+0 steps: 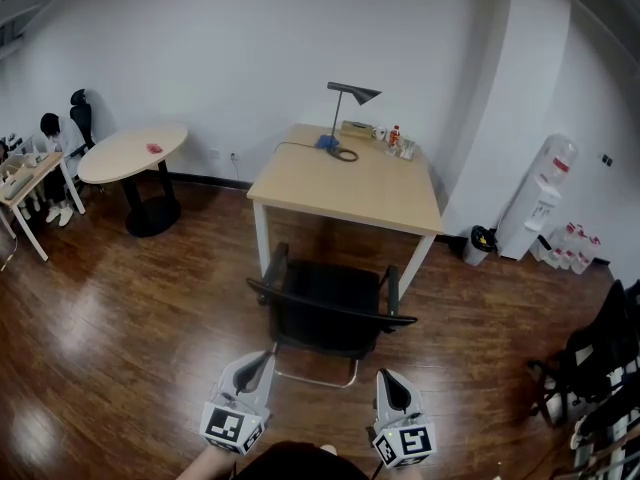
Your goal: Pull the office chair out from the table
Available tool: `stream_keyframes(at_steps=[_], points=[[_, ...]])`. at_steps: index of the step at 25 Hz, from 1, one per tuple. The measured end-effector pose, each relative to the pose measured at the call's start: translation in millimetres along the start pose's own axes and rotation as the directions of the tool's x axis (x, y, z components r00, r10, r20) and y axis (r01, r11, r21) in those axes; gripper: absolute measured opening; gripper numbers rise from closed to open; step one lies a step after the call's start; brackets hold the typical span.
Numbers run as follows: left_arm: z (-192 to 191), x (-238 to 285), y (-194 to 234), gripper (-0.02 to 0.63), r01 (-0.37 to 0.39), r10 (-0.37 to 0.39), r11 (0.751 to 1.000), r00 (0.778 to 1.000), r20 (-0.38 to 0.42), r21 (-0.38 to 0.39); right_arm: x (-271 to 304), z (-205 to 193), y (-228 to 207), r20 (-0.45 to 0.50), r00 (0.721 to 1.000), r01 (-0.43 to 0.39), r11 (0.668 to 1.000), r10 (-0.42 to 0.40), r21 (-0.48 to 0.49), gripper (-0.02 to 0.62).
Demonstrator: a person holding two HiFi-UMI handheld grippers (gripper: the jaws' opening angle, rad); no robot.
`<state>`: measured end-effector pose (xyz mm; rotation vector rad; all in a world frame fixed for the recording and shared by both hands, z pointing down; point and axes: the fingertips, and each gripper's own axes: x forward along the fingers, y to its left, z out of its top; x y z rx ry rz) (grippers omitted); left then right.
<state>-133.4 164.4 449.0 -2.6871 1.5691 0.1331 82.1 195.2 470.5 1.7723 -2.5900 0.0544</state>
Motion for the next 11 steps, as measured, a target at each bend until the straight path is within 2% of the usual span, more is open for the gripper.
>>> stream_keyframes(at_steps=[11], points=[[3.9, -3.1, 5.0, 0.003, -0.02, 0.02, 1.0, 1.0, 0.016, 0.01, 2.2, -5.8, -2.3, 0.003, 1.0, -0.005, 1.0, 0.005, 0.0, 0.011]])
